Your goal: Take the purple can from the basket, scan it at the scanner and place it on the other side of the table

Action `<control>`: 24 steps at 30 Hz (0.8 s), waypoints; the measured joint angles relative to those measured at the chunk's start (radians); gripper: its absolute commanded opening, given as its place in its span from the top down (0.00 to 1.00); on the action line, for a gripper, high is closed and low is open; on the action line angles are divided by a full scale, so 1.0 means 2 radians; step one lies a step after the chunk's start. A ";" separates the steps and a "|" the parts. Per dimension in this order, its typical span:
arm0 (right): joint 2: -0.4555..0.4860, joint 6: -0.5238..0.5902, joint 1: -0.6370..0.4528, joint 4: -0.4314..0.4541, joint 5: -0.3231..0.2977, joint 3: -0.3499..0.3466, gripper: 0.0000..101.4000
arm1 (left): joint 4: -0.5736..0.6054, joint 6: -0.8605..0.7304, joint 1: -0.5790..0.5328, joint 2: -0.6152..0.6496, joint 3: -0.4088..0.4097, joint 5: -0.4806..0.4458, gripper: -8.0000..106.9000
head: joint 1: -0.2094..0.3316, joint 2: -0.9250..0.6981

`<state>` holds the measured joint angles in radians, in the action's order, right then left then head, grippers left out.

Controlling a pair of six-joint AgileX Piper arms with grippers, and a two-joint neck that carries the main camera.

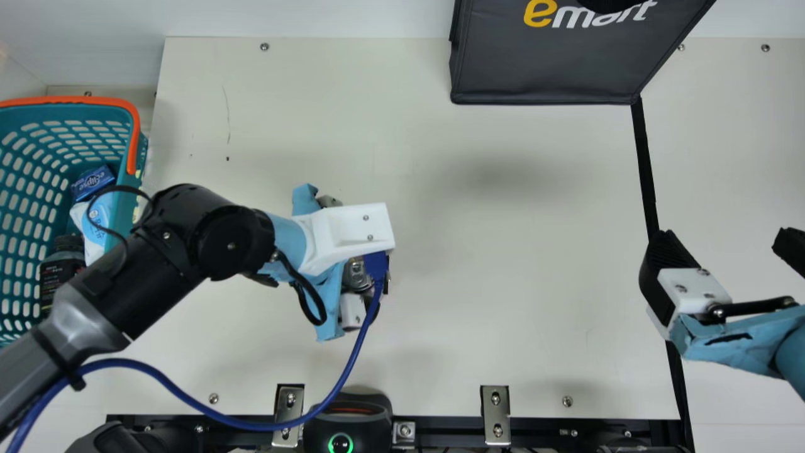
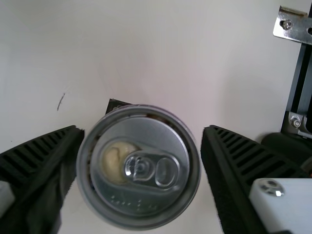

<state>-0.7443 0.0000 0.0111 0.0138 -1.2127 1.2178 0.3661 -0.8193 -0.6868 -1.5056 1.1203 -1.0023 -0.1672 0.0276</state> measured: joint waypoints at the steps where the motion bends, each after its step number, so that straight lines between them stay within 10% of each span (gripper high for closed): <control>1: 0.000 0.000 0.000 0.000 0.000 0.000 0.06 | 0.000 0.002 0.000 0.002 0.000 -0.002 0.17 | 0.000 0.000; 24: 0.000 0.000 0.000 0.000 0.000 0.000 0.06 | -0.023 0.092 0.054 0.128 -0.079 -0.060 0.15 | 0.000 0.000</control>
<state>-0.7443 0.0000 0.0111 0.0138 -1.2127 1.2178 0.3199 -0.6355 -0.5786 -1.2501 0.9613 -1.1220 -0.1672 0.0276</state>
